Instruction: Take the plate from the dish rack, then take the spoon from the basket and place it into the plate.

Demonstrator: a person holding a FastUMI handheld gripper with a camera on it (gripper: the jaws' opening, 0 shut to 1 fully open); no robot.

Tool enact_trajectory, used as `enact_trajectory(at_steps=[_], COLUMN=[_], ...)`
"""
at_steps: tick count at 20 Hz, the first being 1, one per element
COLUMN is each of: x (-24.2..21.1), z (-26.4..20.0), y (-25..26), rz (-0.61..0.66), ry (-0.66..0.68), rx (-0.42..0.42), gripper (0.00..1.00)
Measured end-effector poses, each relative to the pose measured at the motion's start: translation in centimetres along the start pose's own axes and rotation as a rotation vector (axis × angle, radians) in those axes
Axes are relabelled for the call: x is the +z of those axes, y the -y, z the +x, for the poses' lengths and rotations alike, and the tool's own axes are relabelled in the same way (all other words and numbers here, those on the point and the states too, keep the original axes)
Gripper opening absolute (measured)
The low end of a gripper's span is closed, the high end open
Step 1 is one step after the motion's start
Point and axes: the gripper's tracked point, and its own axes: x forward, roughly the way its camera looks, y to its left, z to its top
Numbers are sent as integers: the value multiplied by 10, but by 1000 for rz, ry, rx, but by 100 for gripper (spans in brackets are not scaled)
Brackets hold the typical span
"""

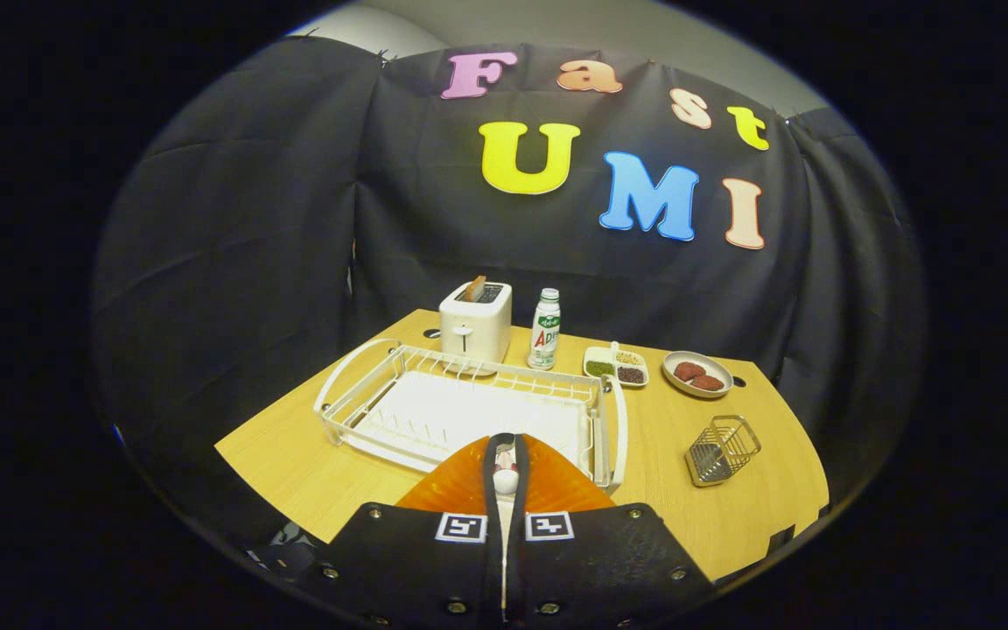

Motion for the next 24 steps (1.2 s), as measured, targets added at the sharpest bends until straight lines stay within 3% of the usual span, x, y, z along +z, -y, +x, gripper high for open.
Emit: enact_trajectory(at_steps=[7, 18, 21, 24], x=[-33, -78, -80, -79], z=[-14, 10, 13, 14], y=[-22, -10, -5, 1], rz=[-15, 2, 4, -6], ry=[-42, -144, -147, -143], rx=[70, 52, 44, 35], gripper=[2, 2, 11, 13])
